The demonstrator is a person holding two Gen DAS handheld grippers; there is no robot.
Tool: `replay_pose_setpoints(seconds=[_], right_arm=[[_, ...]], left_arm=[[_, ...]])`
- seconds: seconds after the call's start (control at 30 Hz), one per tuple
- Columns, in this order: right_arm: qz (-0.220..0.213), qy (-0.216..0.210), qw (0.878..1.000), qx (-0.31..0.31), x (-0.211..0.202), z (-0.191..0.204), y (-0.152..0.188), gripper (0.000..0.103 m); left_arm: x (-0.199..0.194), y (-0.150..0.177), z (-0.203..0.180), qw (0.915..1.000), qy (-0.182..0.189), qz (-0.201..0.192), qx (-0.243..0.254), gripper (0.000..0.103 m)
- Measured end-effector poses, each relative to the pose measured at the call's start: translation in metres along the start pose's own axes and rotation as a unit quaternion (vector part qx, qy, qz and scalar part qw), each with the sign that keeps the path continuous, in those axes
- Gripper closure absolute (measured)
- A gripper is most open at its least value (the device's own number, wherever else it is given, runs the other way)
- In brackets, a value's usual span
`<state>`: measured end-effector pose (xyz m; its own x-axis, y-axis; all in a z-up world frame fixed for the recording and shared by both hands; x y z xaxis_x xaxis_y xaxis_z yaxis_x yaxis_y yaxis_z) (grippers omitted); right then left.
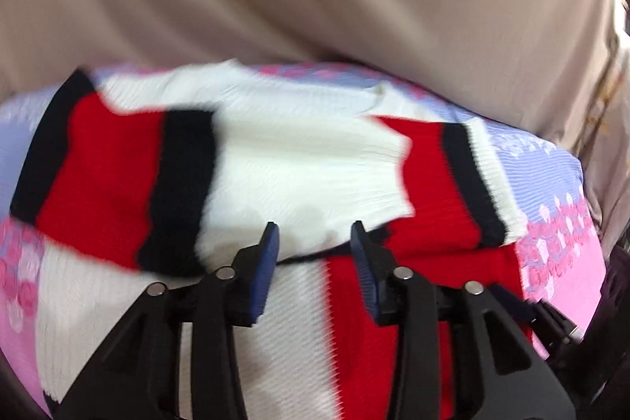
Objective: Fold small clothes
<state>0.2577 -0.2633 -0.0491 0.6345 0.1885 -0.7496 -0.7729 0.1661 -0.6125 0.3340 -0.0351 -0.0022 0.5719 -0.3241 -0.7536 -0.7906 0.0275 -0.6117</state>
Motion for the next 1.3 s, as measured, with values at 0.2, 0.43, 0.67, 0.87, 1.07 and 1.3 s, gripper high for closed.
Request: replay_pose_setpoints(seconds=[0.2, 0.43, 0.67, 0.87, 1.07, 1.3], right_arm=[[-0.019, -0.03, 0.999, -0.025, -0.016, 0.013, -0.014, 0.033], [0.047, -0.099, 0.994, -0.025, 0.029, 0.052, -0.074, 0.03], [0.08, -0.113, 0.99, -0.009, 0.067, 0.074, -0.095, 0.091], [-0.101, -0.099, 0.989, -0.043, -0.051, 0.06, -0.133, 0.092], [0.028, -0.003, 0.999, 0.02, 0.051, -0.029, -0.084, 0.092], [-0.033, 0.075, 0.996, 0.036, 0.002, -0.041, -0.088, 0.073]], left_arm=[[-0.064, -0.006, 0.126, 0.9856, -0.08, -0.072, -0.131, 0.027], [-0.06, 0.017, 0.213, 0.9601, -0.065, -0.012, -0.272, 0.027], [-0.043, 0.001, 0.201, 0.9553, -0.029, 0.007, -0.294, 0.082], [-0.046, -0.008, 0.166, 0.9729, -0.049, -0.015, -0.225, 0.093], [-0.006, 0.014, 0.149, 0.9796, -0.106, 0.008, -0.171, 0.093], [-0.007, 0.021, 0.147, 0.9834, -0.111, -0.021, -0.142, 0.092]])
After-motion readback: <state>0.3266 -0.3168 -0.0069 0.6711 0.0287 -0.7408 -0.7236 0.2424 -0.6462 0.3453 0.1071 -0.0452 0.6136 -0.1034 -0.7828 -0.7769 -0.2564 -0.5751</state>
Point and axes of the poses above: each gripper's, at about its wrist camera, not at the fingertips, and x roughly the way its jaws point, z to its left, y to its underside, the point moved 6 cm from there along x, roughly the way its jaws point, and after that the axes turned 6 degrees about z, right-handed, at the moved point
